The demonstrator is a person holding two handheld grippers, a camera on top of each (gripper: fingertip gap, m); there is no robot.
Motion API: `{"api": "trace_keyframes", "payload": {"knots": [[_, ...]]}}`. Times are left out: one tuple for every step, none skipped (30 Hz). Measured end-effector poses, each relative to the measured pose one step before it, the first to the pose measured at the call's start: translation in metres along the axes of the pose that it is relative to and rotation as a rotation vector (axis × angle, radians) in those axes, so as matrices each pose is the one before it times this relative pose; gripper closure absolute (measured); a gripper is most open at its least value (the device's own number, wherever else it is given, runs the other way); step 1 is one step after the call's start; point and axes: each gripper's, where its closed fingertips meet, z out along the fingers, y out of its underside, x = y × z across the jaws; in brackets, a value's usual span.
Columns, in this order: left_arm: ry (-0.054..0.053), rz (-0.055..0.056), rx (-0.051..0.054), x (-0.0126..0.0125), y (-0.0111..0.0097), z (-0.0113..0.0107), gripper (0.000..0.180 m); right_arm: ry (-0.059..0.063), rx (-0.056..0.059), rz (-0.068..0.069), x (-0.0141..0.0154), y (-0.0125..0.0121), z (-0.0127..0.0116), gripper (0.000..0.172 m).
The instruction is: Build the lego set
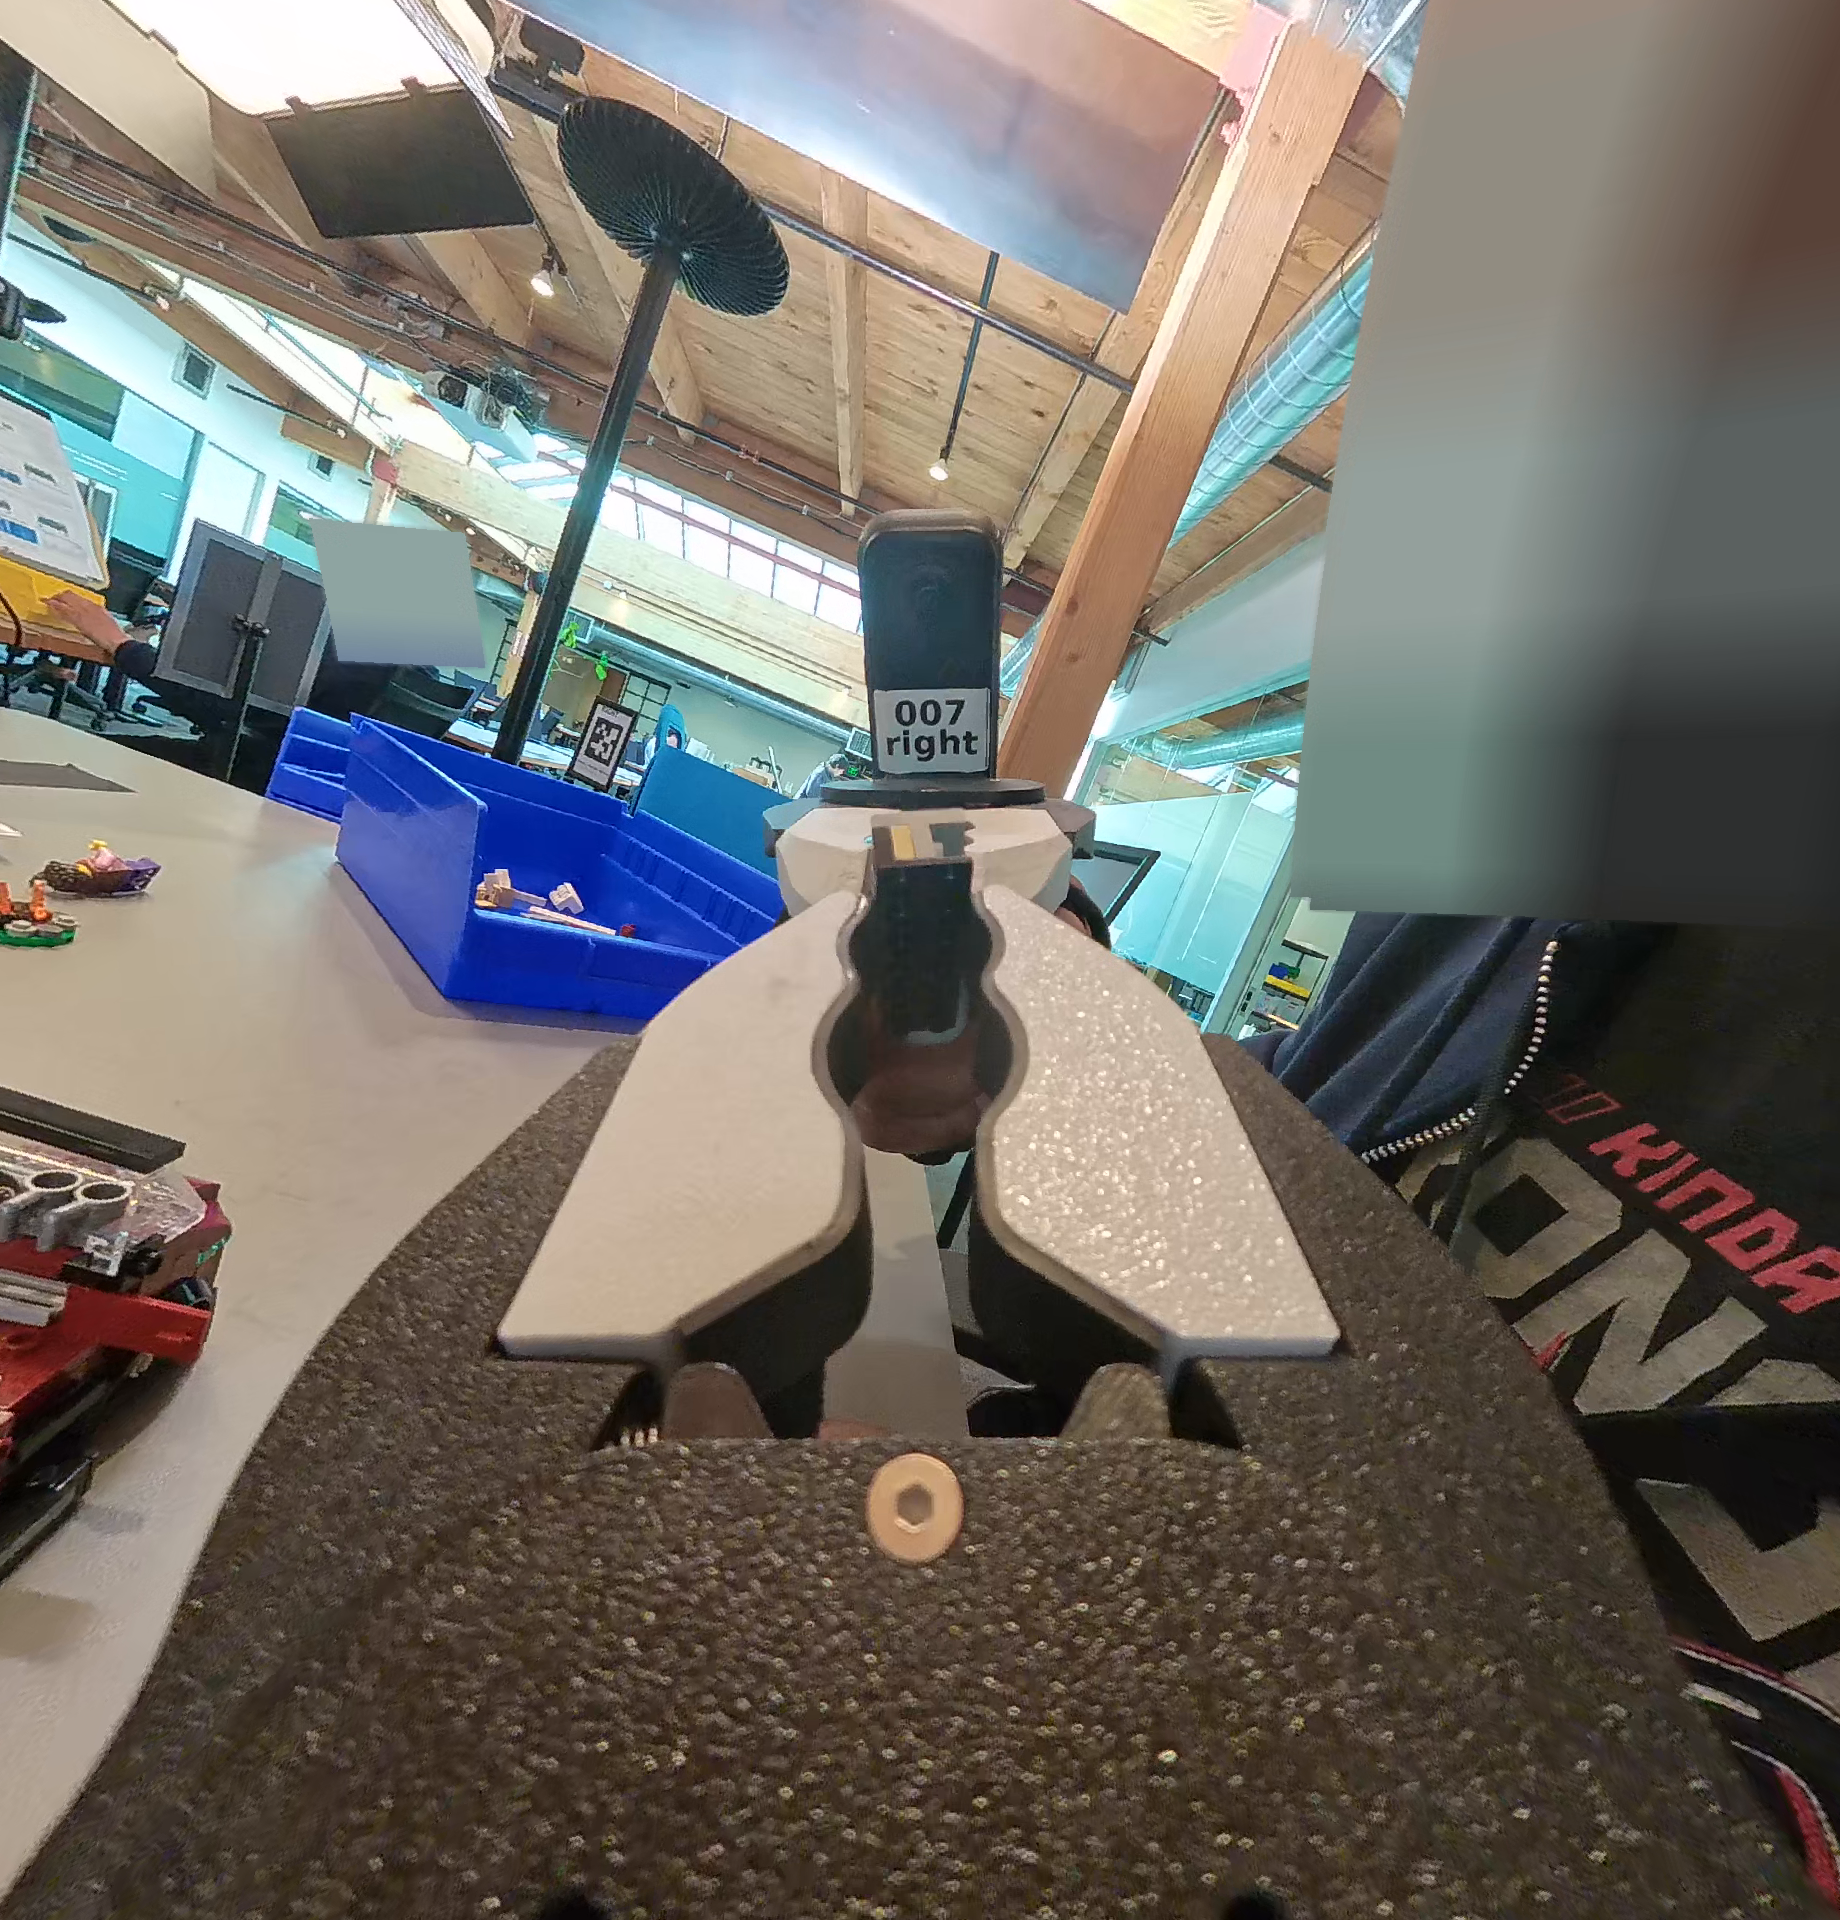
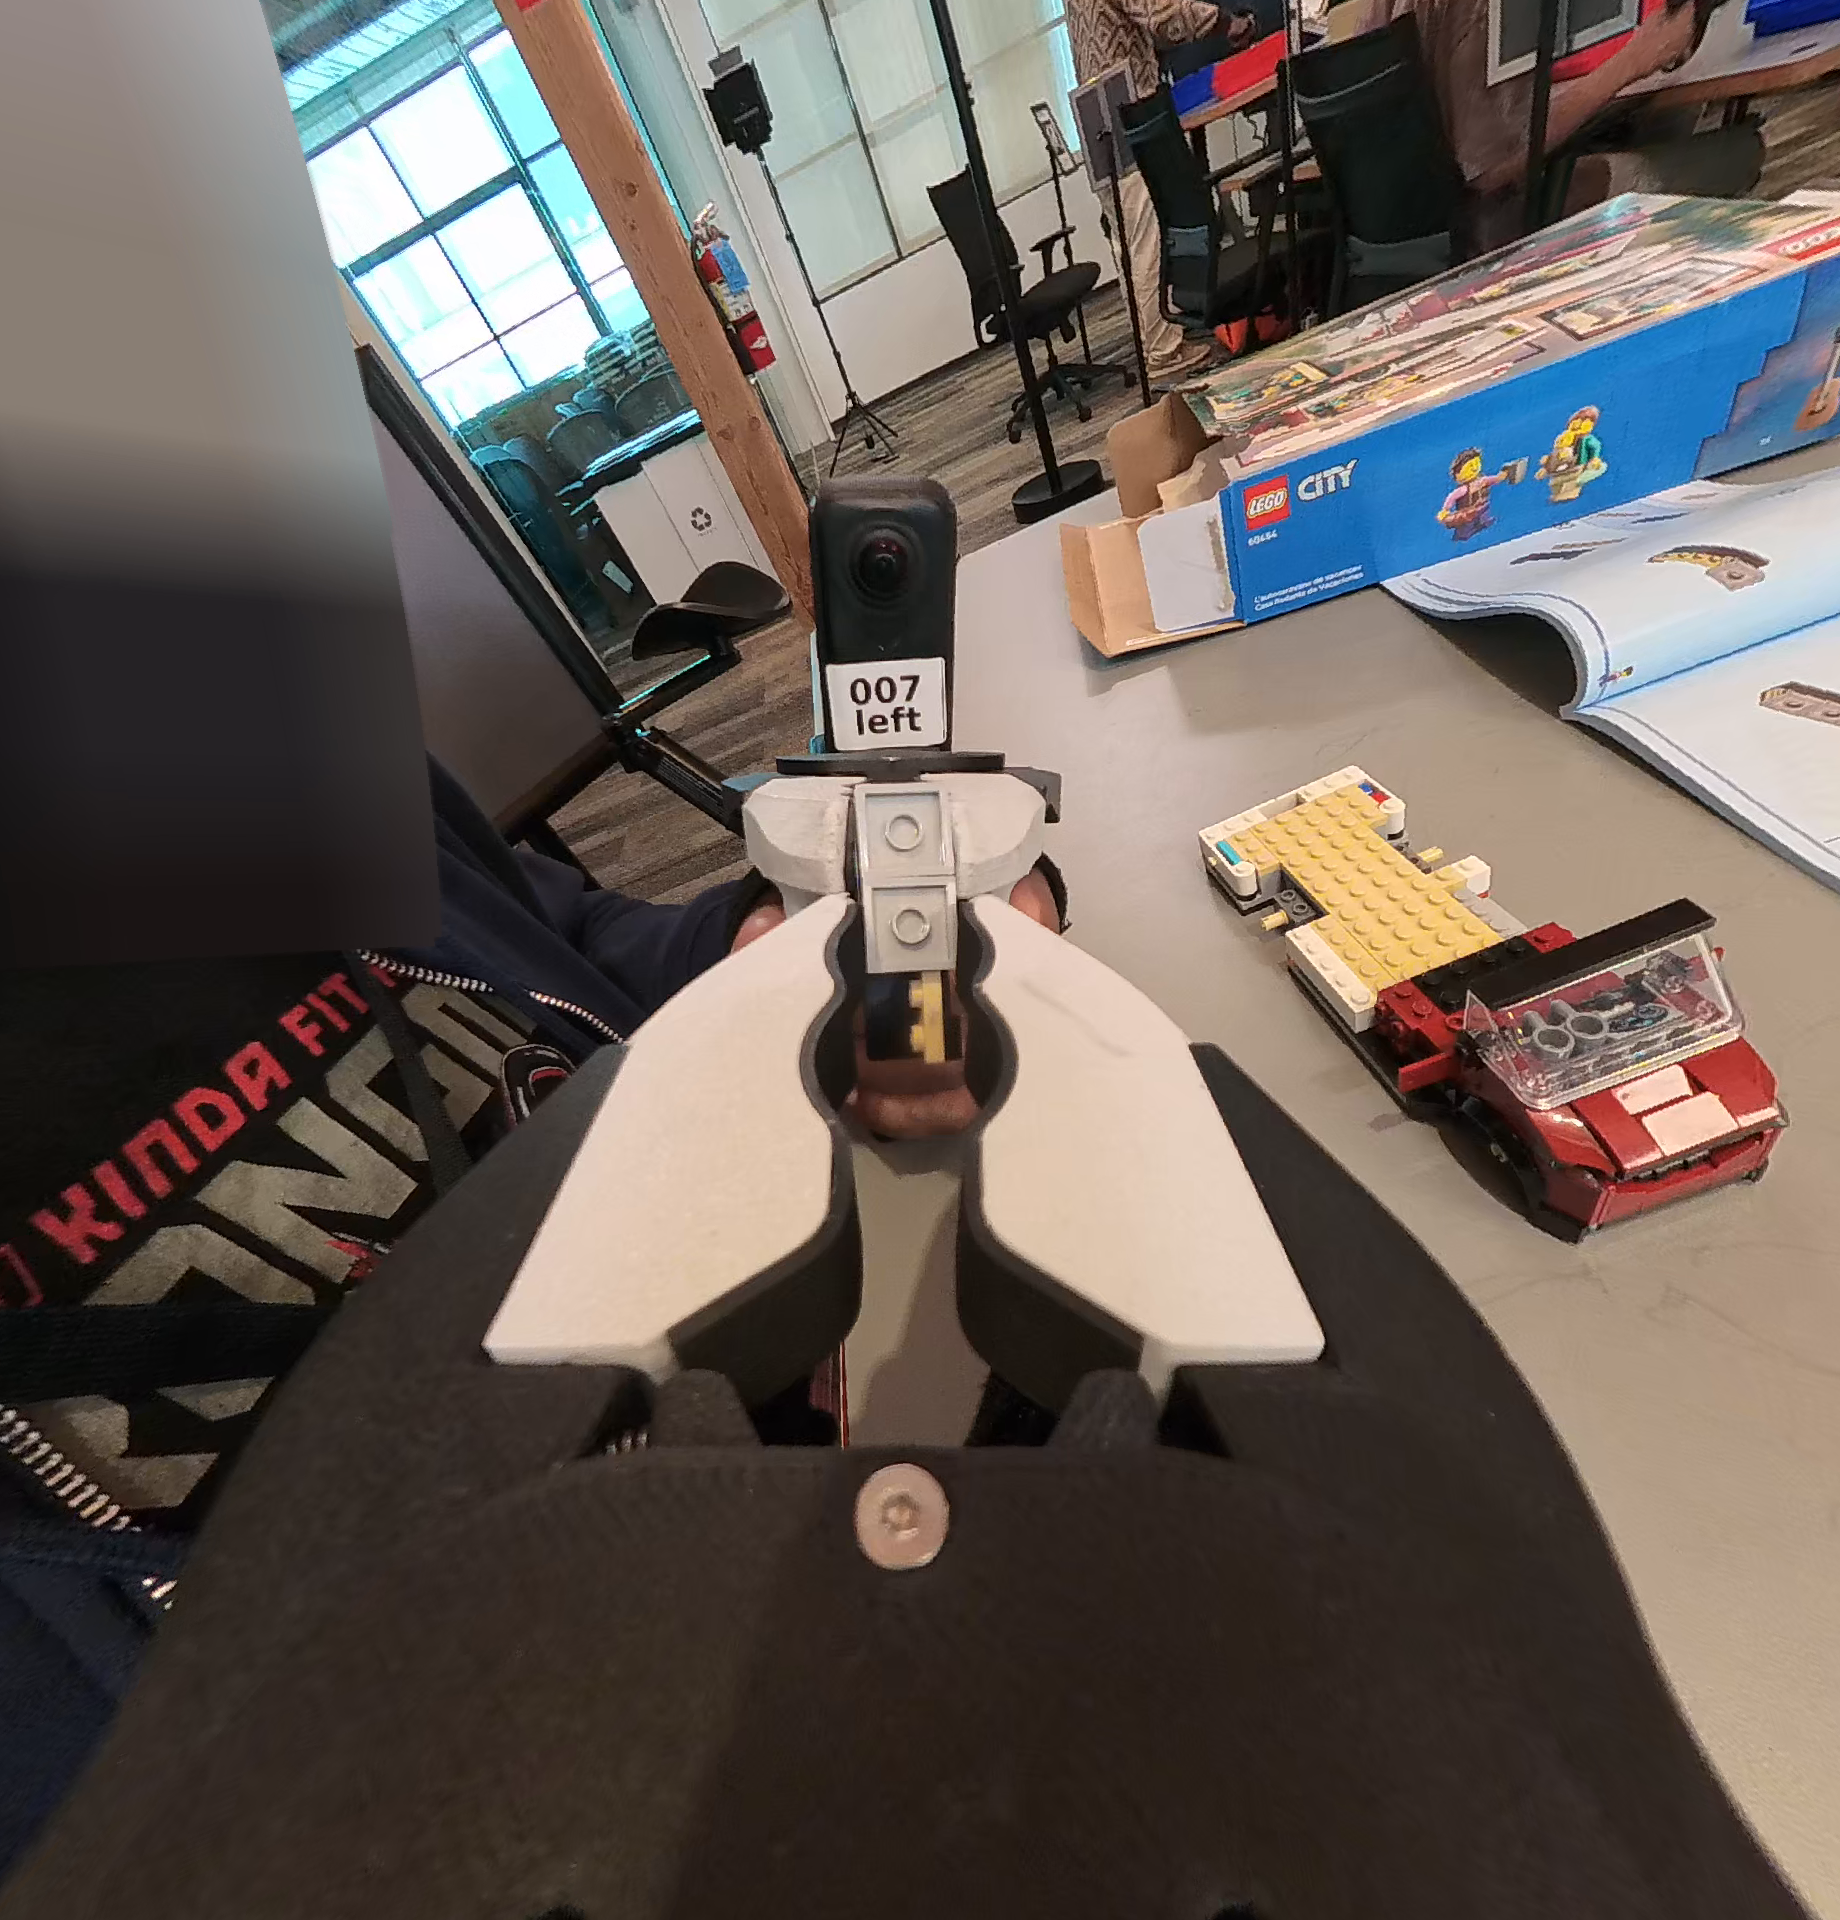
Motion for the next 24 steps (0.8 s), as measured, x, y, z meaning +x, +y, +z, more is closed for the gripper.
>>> {"api": "trace_keyframes", "payload": {"knots": [[-0.0011, -0.0027, 0.0010, -0.00028, -0.00009, -0.00004, 0.164, 0.0026, -0.0004, -0.0026, 0.00019, -0.00006, 0.00009, 0.155], [-0.0006, -0.0009, 0.0017, -0.00010, -0.00016, -0.00016, 0.164, 0.0025, -0.0004, -0.0018, 0.00021, 0.00000, 0.00019, 0.155], [-0.0040, 0.0004, 0.0001, -0.00050, 0.00008, -0.00010, 0.164, 0.0043, -0.0017, -0.0006, 0.00060, 0.00018, 0.00010, 0.155], [-0.0015, -0.0015, -0.0003, -0.00045, 0.00003, -0.00020, 0.164, 0.0027, -0.0002, -0.0021, 0.00024, 0.00009, 0.00013, 0.155], [0.0018, -0.0040, 0.0017, -0.00001, -0.00008, -0.00008, 0.164, 0.0026, 0.0006, -0.0006, 0.00018, -0.00012, 0.00012, 0.155], [-0.0039, -0.0012, 0.0006, -0.00087, 0.00007, -0.00022, 0.164, 0.0119, -0.0024, 0.0008, 0.00121, 0.00005, 0.00008, 0.155], [-0.0091, 0.0023, 0.0013, -0.00180, 0.00002, -0.00034, 0.164, 0.0199, 0.0004, -0.0090, 0.00163, -0.00025, 0.00018, 0.155], [-0.0028, -0.0029, 0.0037, -0.00133, -0.00041, -0.00046, 0.164, 0.0190, 0.0075, -0.0154, 0.00110, -0.00082, 0.00036, 0.155], [0.0036, -0.0161, 0.0078, -0.00097, -0.00091, -0.00072, 0.164, 0.0184, 0.0122, -0.0080, 0.00118, -0.00113, 0.00048, 0.155], [-0.0001, -0.0243, 0.0134, -0.00172, -0.00112, -0.00055, 0.164, 0.0191, 0.0115, -0.0031, 0.00166, -0.00128, 0.00037, 0.155], [0.0023, -0.0304, 0.0129, -0.00156, -0.00091, -0.00047, 0.165, 0.0085, 0.0088, -0.0045, 0.00080, -0.00084, 0.00005, 0.154], [0.0026, -0.0271, 0.0137, -0.00128, -0.00139, -0.00066, 0.165, -0.0039, 0.0064, 0.0009, -0.00020, -0.00059, -0.00038, 0.152], [0.0008, -0.0160, 0.0110, -0.00117, -0.00159, -0.00080, 0.165, -0.0035, 0.0081, 0.0096, 0.00017, -0.00092, -0.00086, 0.149], [-0.0042, -0.0071, 0.0075, -0.00153, -0.00141, -0.00105, 0.164, 0.0009, 0.0126, 0.0107, 0.00108, -0.00144, -0.00122, 0.149], [-0.0040, -0.0060, 0.0071, -0.00130, -0.00129, -0.00102, 0.164, 0.0011, 0.0088, 0.0085, 0.00097, -0.00094, -0.00115, 0.149], [-0.0010, -0.0100, 0.0070, -0.00085, -0.00101, -0.00073, 0.165, 0.0036, 0.0028, 0.0056, 0.00123, 0.00012, -0.00084, 0.149], [-0.0007, -0.0111, 0.0072, -0.00095, -0.00086, -0.00062, 0.164, 0.0089, -0.0004, 0.0013, 0.00166, 0.00060, -0.00086, 0.148], [-0.0026, -0.0100, 0.0074, -0.00102, -0.00115, -0.00082, 0.165, 0.0101, -0.0036, -0.0021, 0.00143, 0.00113, -0.00106, 0.148], [-0.0009, -0.0072, 0.0082, -0.00067, -0.00136, -0.00102, 0.164, 0.0114, -0.0070, -0.0037, 0.00148, 0.00167, -0.00142, 0.148], [0.0016, -0.0088, 0.0089, -0.00027, -0.00153, -0.00120, 0.164, 0.0167, -0.0066, -0.0059, 0.00198, 0.00182, -0.00188, 0.148], [0.0013, -0.0127, 0.0076, -0.00051, -0.00111, -0.00101, 0.165, 0.0215, -0.0065, -0.0091, 0.00255, 0.00190, -0.00243, 0.148], [-0.0018, -0.0130, 0.0066, -0.00104, -0.00082, -0.00106, 0.164, 0.0255, -0.0123, -0.0142, 0.00295, 0.00287, -0.00266, 0.148], [-0.0016, -0.0099, 0.0052, -0.00083, -0.00071, -0.00083, 0.164, 0.0298, -0.0177, -0.0166, 0.00337, 0.00374, -0.00296, 0.148], [-0.0011, -0.0050, 0.0037, -0.00031, -0.00063, -0.00076, 0.164, 0.0353, -0.0208, -0.0159, 0.00433, 0.00434, -0.00355, 0.148]]}}
